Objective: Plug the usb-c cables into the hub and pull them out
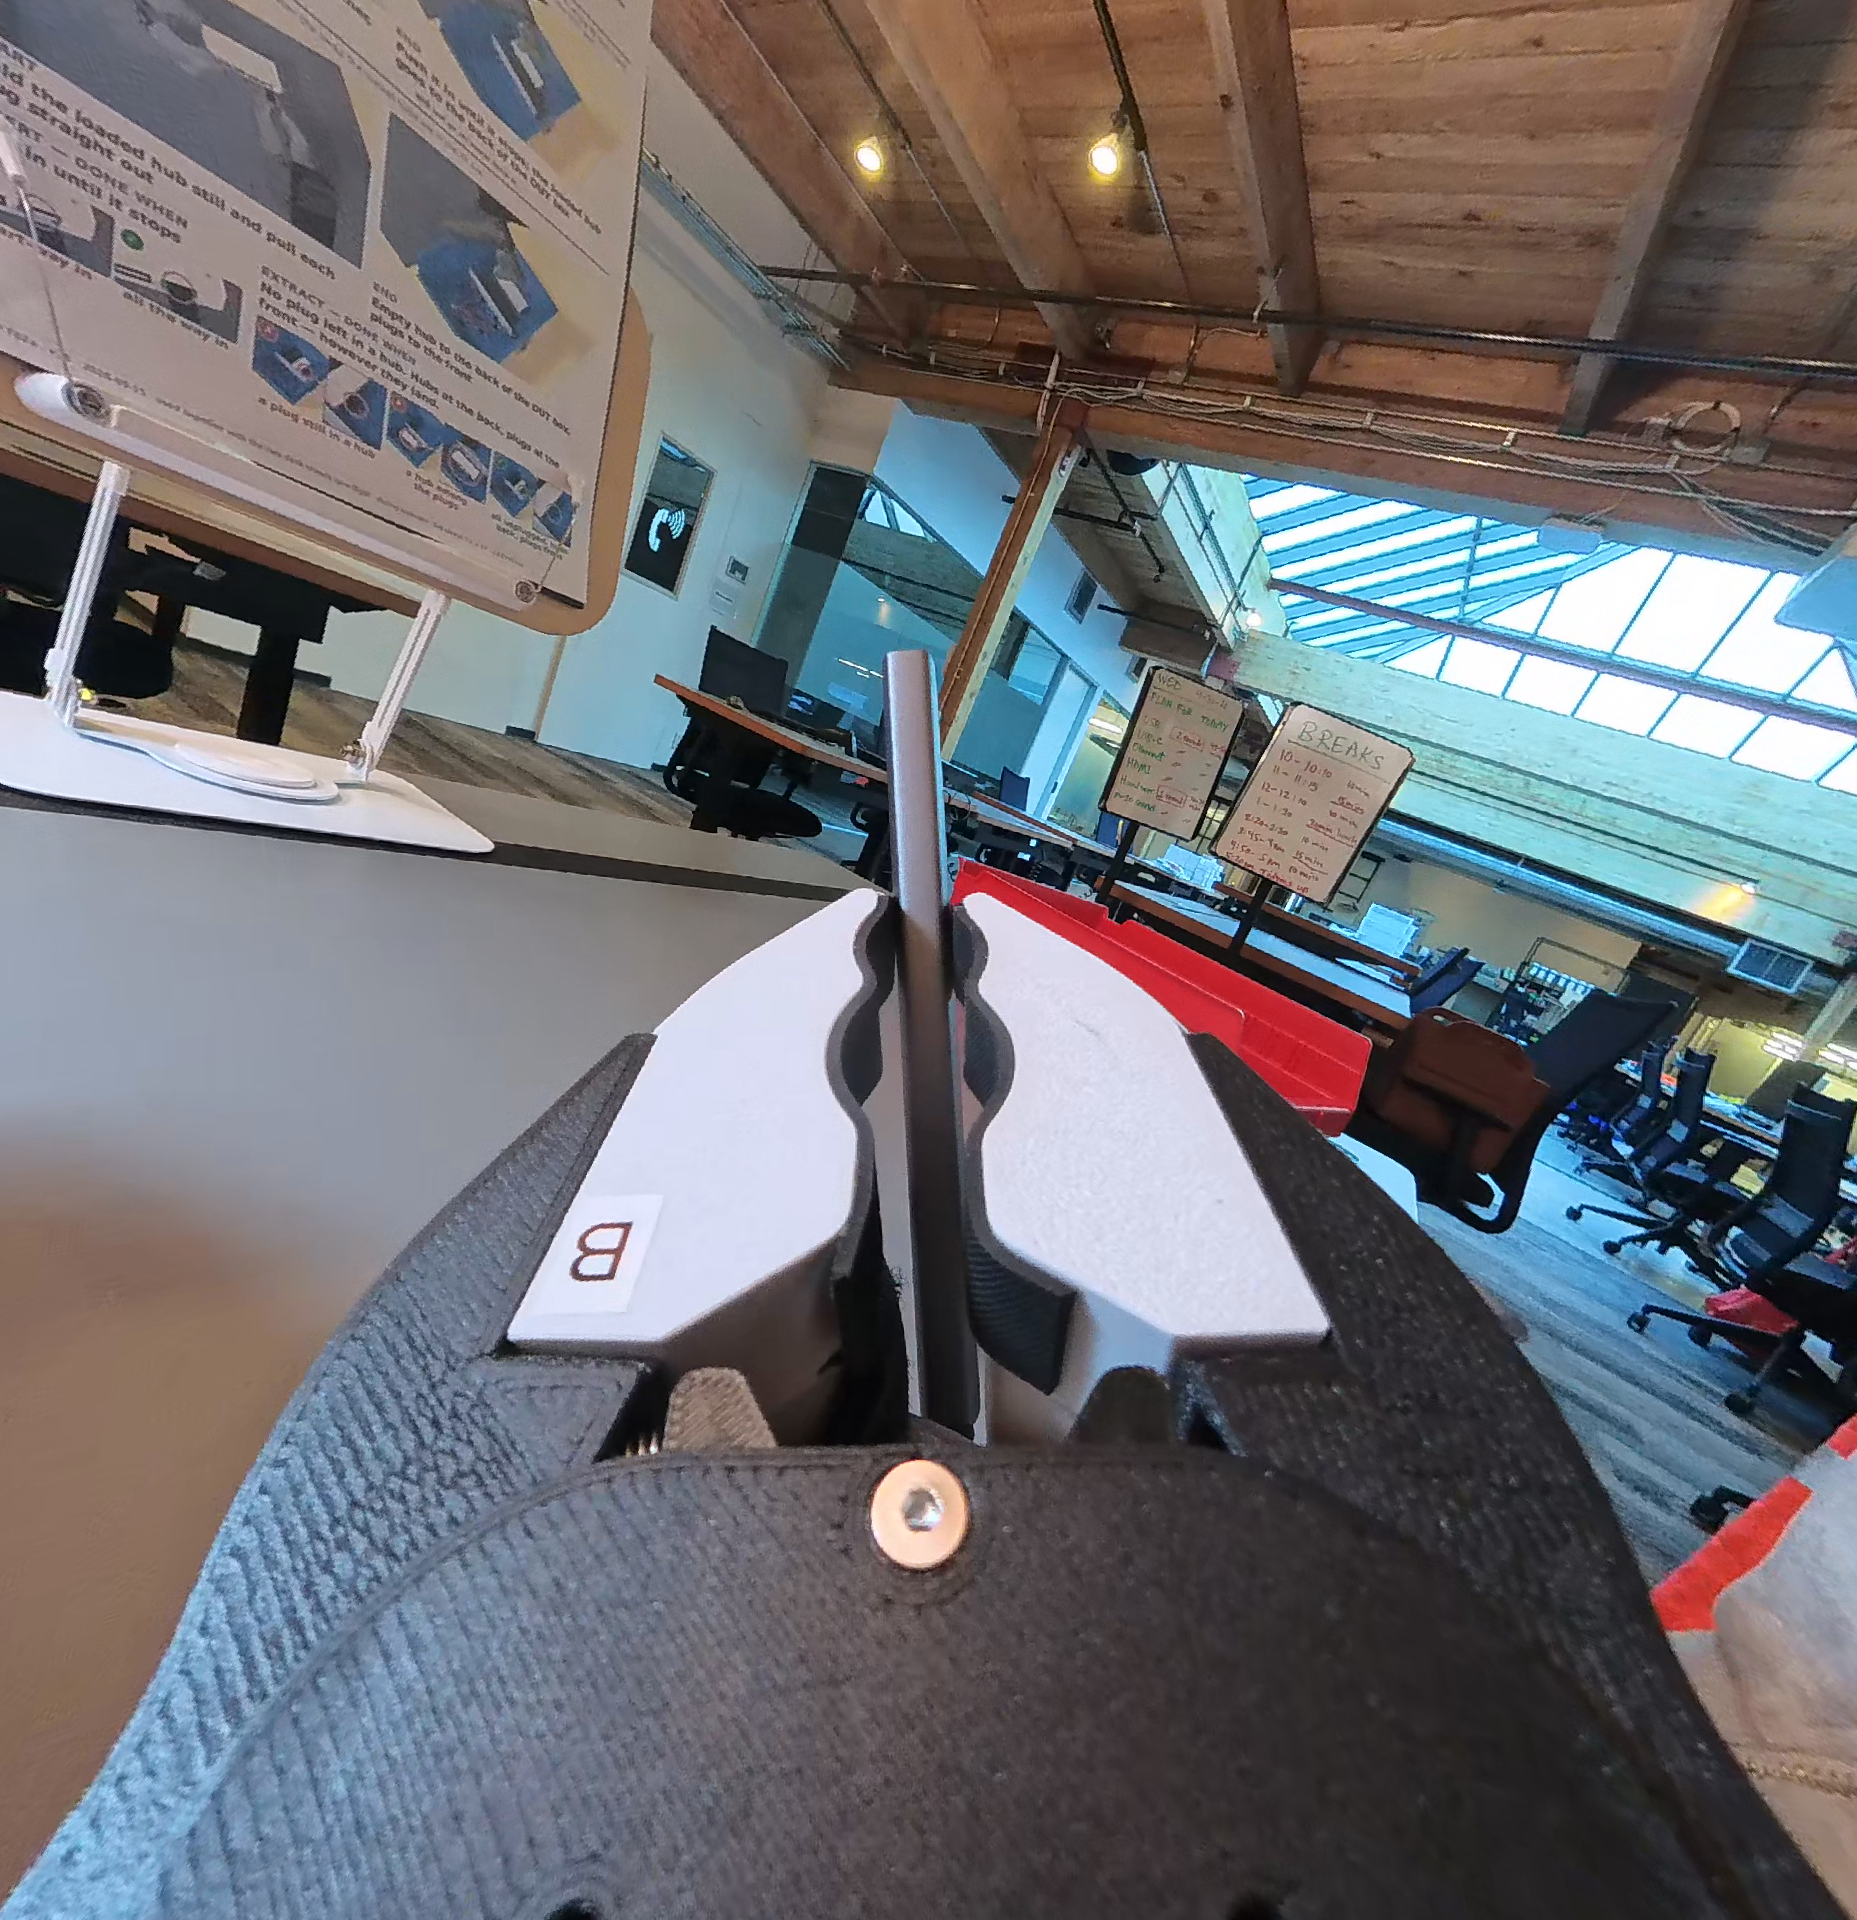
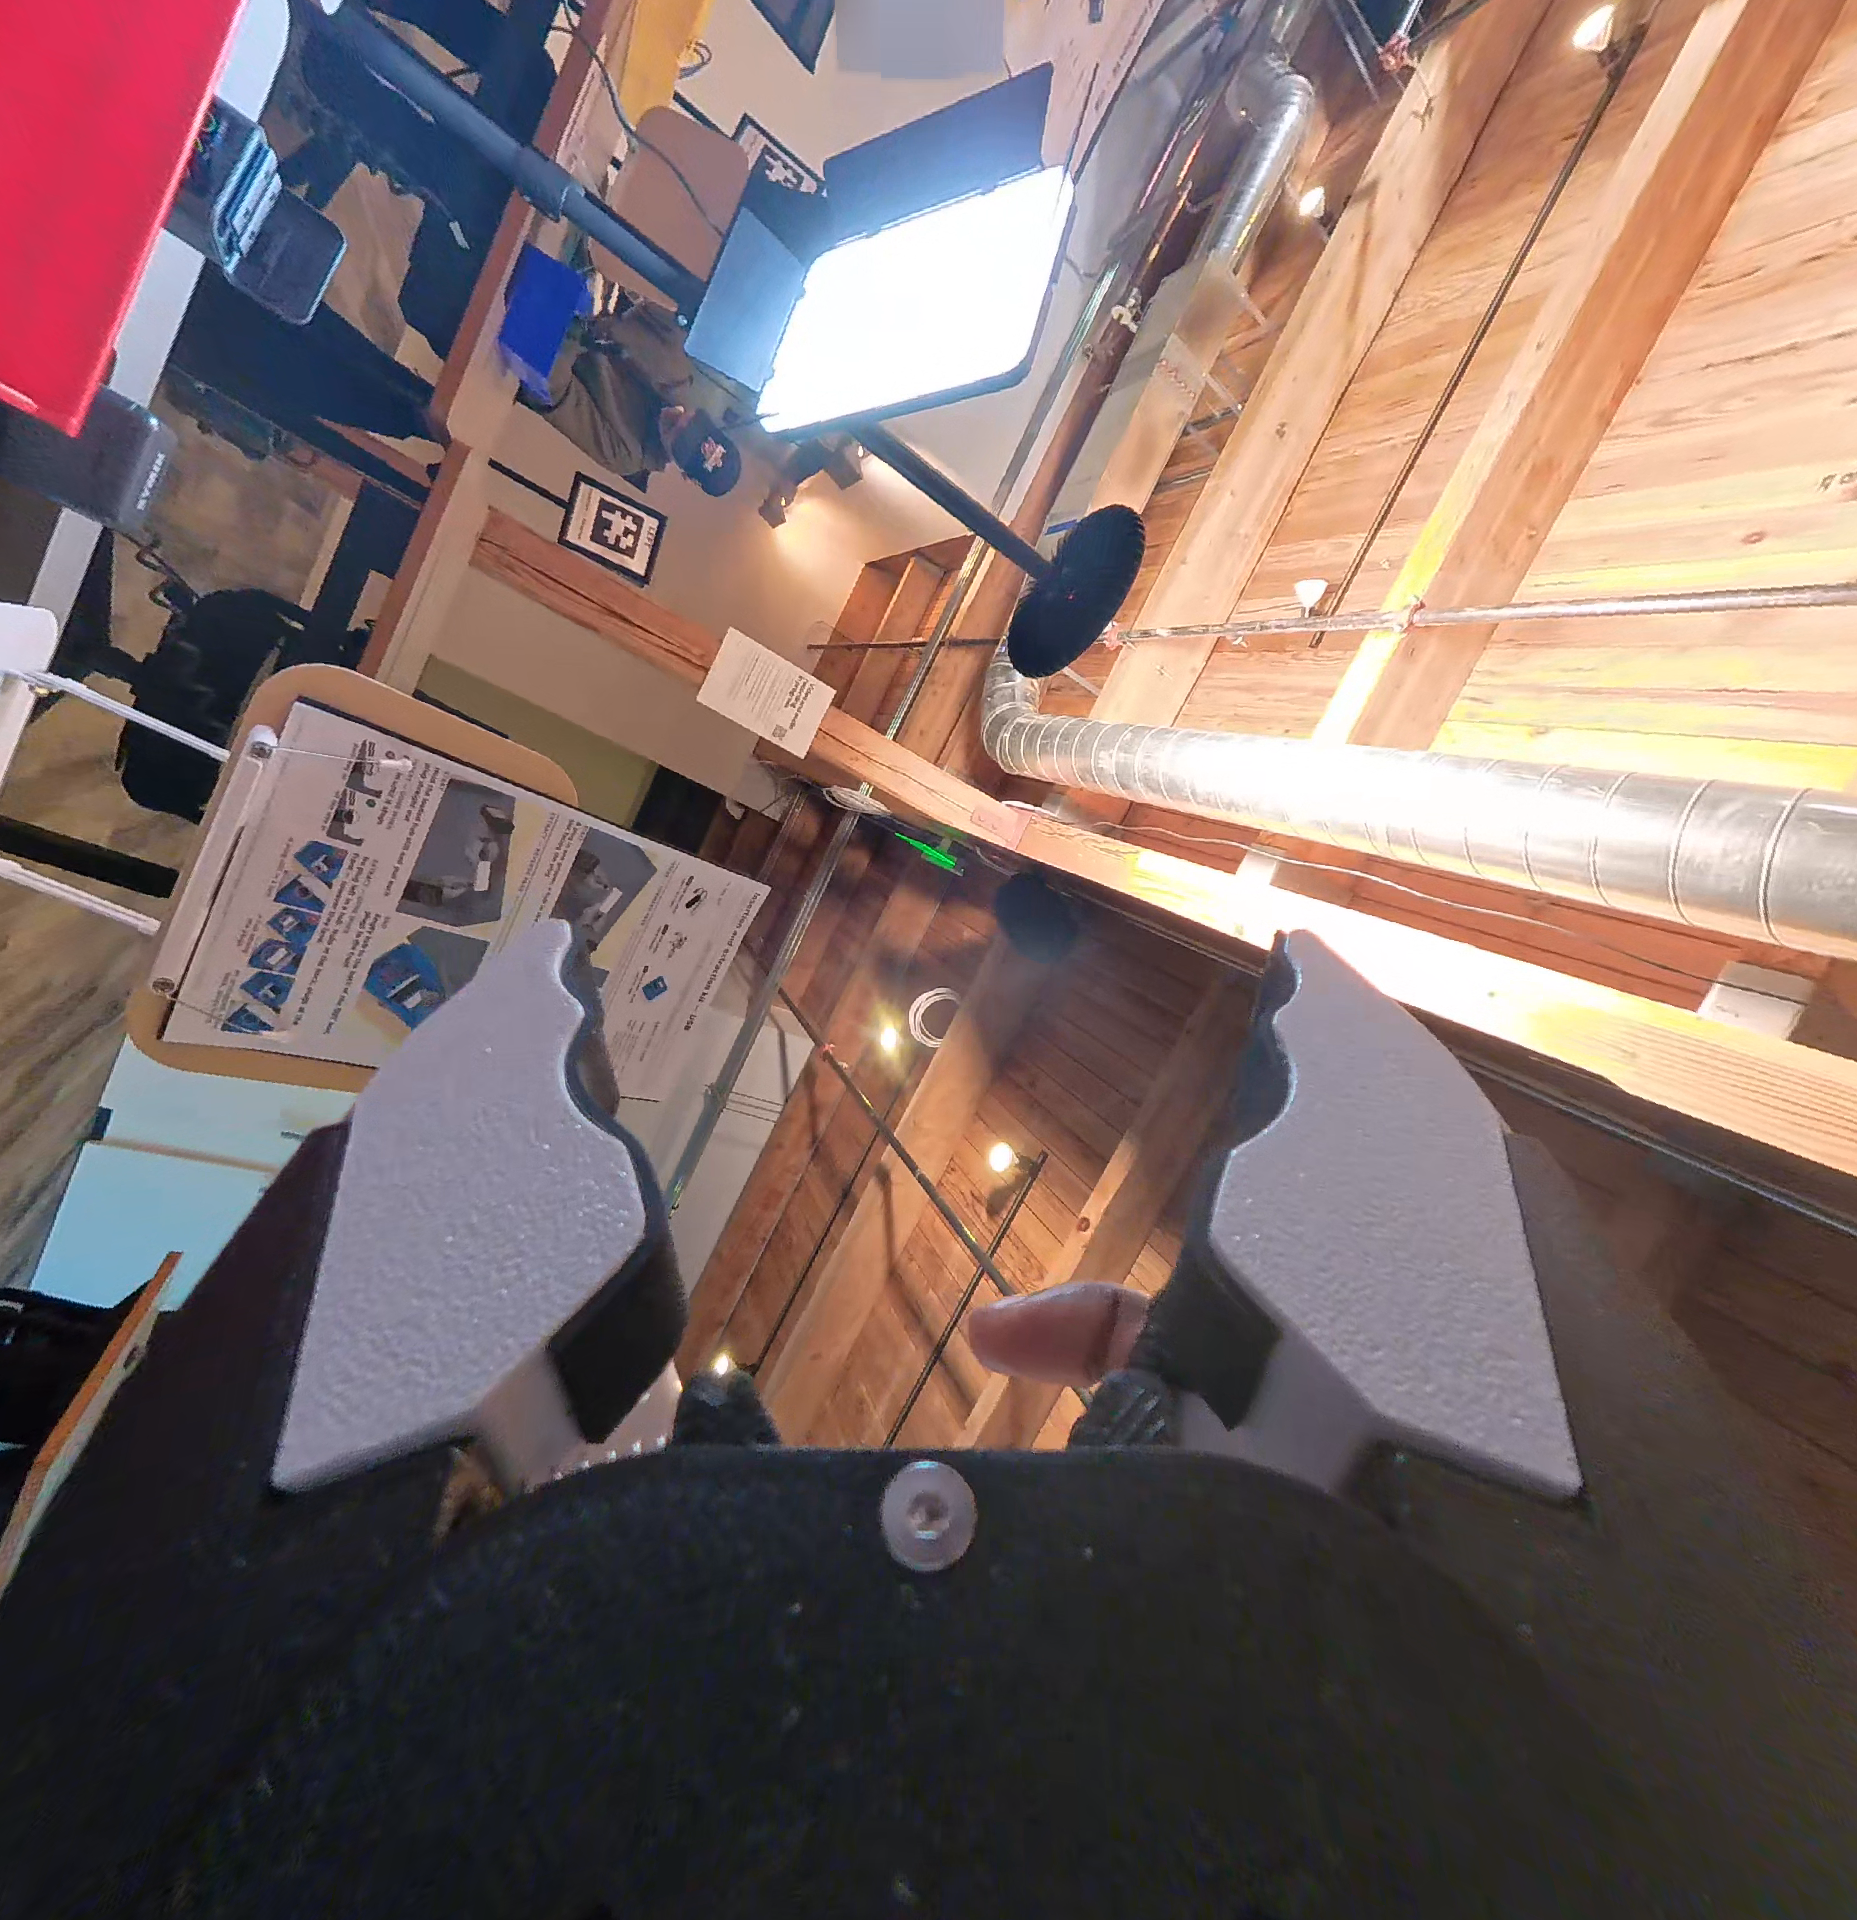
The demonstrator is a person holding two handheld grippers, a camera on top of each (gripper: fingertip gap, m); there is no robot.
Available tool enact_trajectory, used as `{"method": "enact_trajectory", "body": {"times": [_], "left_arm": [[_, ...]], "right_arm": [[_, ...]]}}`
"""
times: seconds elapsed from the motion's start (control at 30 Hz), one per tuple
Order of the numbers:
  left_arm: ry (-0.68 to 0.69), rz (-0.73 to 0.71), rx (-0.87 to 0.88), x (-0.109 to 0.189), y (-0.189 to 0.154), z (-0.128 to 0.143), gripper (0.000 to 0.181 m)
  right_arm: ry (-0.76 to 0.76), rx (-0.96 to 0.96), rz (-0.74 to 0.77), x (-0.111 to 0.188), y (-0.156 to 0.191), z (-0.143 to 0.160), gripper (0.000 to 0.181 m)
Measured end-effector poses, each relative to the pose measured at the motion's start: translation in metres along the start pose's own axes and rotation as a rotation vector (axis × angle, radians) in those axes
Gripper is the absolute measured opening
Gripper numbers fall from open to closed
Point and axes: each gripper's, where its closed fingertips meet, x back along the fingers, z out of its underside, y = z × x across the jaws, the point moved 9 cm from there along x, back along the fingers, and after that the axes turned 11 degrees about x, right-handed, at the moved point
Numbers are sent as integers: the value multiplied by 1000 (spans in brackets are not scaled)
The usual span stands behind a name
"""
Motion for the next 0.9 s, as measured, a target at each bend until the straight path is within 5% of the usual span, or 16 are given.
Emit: {"method": "enact_trajectory", "body": {"times": [0.43, 0.63, 0.8, 0.9], "left_arm": [[2, 11, 39, 0, 3, -1, 10], [-6, 15, 59, 1, 5, -1, 10], [-23, 17, 80, 2, 7, -2, 10], [-48, 25, 75, 5, 6, -3, 10]], "right_arm": [[24, 82, -48, -2, -5, 12, 111], [34, 242, -362, -23, 30, 30, 0], [-158, 330, -613, -25, 64, 22, 0], [-306, 355, -837, -27, 88, 7, 31]]}}
